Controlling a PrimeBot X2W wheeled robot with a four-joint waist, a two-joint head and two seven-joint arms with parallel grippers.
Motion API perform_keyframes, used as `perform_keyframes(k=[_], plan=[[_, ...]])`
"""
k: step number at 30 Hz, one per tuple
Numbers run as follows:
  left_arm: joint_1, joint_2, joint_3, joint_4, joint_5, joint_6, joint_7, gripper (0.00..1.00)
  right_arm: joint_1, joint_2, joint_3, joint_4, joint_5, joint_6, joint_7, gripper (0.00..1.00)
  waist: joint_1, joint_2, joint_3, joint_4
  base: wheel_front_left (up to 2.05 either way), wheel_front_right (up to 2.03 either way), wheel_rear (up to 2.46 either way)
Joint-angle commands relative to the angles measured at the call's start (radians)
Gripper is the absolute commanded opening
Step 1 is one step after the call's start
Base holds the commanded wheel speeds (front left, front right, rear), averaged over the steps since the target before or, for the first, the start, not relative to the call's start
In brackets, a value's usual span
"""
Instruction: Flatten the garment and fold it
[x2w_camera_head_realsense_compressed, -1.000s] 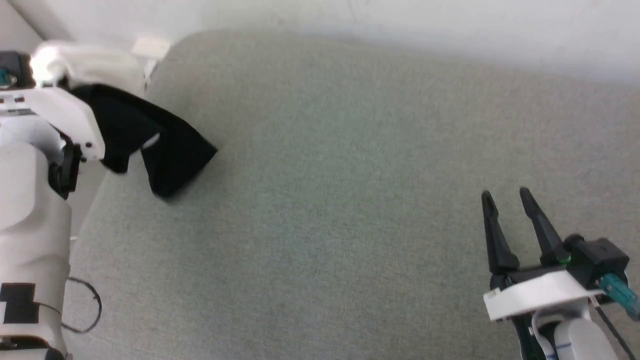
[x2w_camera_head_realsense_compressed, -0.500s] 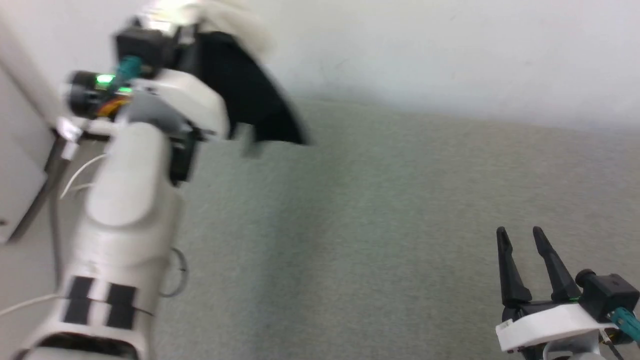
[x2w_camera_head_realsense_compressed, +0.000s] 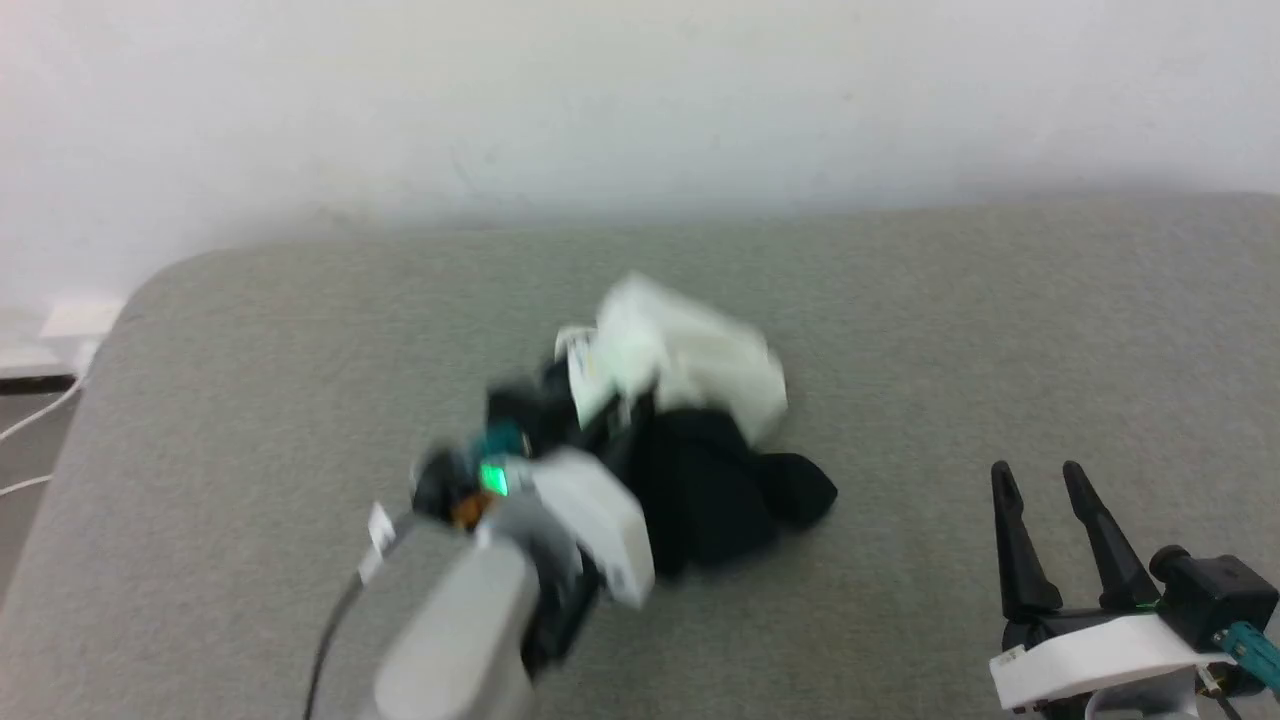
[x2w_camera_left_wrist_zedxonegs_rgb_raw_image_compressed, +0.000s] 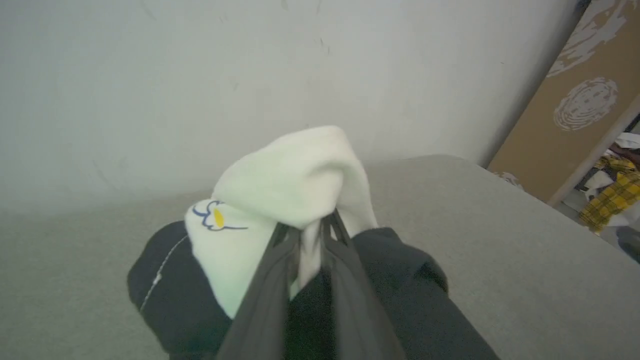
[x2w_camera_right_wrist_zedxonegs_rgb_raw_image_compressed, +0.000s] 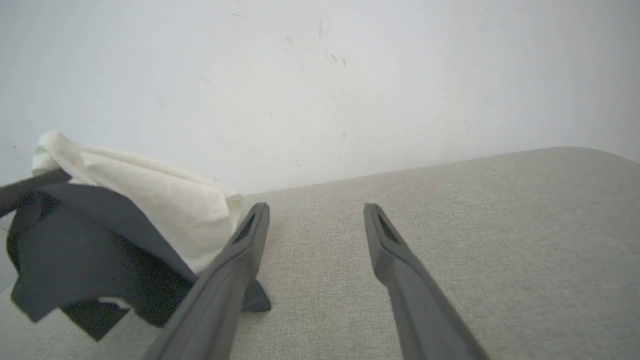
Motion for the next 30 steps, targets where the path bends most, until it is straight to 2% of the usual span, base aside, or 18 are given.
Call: perform_keyframes(k=[1, 7, 8, 9, 14, 20, 25, 30], plan=[[0.024, -0.001, -0.007, 0.001, -0.01, 0.007, -0.001, 0.0, 0.002, 0.001, 0.003, -0.001, 0.004, -0.002, -0.001, 1.0, 0.0, 0.0, 0.034, -0.065, 0.0, 0.0, 0.0], [0.178, -0.001, -0.108, 0.046, -0.097, 0.052, -0.03, 0.0, -0.011, 0.001, 0.008, -0.008, -0.004, -0.002, 0.0, 1.0, 0.0, 0.0, 0.063, -0.09, 0.0, 0.0, 0.0], [0.184, -0.001, -0.121, 0.049, -0.103, 0.056, -0.041, 0.25, -0.012, 0.001, 0.007, -0.009, -0.006, -0.002, 0.0, 1.0, 0.0, 0.0, 0.065, -0.089, 0.0, 0.0, 0.0], [0.186, -0.001, -0.135, 0.052, -0.102, 0.06, -0.052, 1.0, -0.013, 0.001, 0.006, -0.009, -0.01, -0.002, 0.002, 1.0, 0.0, 0.0, 0.065, -0.086, 0.0, 0.0, 0.0], [0.178, -0.001, -0.139, 0.007, -0.12, 0.055, -0.15, 1.0, -0.011, 0.001, 0.006, -0.014, -0.028, -0.002, 0.011, 1.0, 0.0, 0.0, 0.045, -0.063, 0.0, 0.0, 0.0], [0.194, 0.004, -0.091, -0.125, -0.082, 0.075, -0.181, 1.0, 0.01, 0.001, 0.006, -0.024, -0.039, -0.002, 0.024, 1.0, 0.0, 0.0, 0.005, -0.031, 0.0, 0.0, 0.0], [0.232, 0.033, 0.007, -0.241, -0.042, 0.114, -0.183, 1.0, 0.028, 0.001, 0.007, -0.042, -0.045, -0.002, 0.037, 1.0, 0.0, 0.0, -0.017, -0.004, 0.0, 0.0, 0.0], [0.29, 0.075, 0.127, -0.288, -0.015, 0.162, -0.183, 1.0, 0.045, 0.001, 0.009, -0.068, -0.055, -0.002, 0.058, 1.0, 0.0, 0.0, -0.036, 0.014, 0.0, 0.0, 0.0]])
